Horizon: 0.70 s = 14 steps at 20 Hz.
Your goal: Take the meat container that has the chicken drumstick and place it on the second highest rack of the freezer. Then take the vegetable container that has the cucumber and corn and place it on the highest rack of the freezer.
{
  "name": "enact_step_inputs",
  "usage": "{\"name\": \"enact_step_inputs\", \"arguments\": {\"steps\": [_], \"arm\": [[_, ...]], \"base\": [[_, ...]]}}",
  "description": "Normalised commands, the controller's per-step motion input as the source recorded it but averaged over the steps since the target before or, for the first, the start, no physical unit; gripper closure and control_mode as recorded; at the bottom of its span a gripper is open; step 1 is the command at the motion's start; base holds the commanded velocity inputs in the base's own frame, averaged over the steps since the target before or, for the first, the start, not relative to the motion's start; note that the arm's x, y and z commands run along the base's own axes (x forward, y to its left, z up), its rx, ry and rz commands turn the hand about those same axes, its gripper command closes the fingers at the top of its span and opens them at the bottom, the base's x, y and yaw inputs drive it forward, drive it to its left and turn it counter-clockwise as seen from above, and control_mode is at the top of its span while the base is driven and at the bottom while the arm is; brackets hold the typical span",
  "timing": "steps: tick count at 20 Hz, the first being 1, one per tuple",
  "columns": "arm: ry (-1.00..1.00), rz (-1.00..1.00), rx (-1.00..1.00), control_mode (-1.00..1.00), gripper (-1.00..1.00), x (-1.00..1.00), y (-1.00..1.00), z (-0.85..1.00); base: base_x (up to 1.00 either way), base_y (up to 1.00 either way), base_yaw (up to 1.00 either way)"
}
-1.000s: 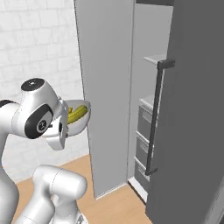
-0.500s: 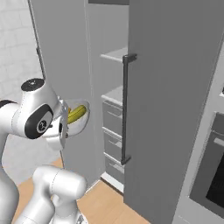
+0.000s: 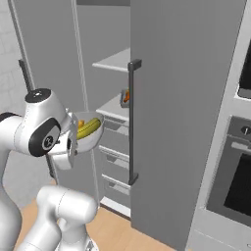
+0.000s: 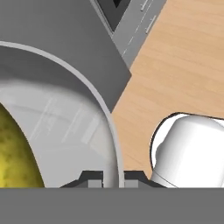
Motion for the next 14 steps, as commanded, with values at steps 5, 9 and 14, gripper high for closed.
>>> {"name": "enact_step_inputs", "arguments": {"steps": [5, 9, 14], "arm": [[0.0, 0.0, 0.0, 1.0, 1.0, 0.0, 0.0, 0.0], [0.0, 0.0, 0.0, 1.0, 1.0, 0.0, 0.0, 0.0], [0.0, 0.0, 0.0, 1.0, 1.0, 0.0, 0.0, 0.0]], "base": [[0.64, 0.61, -0.16], [0.67, 0.35, -0.06], [0.49, -0.01, 0.0]]}}
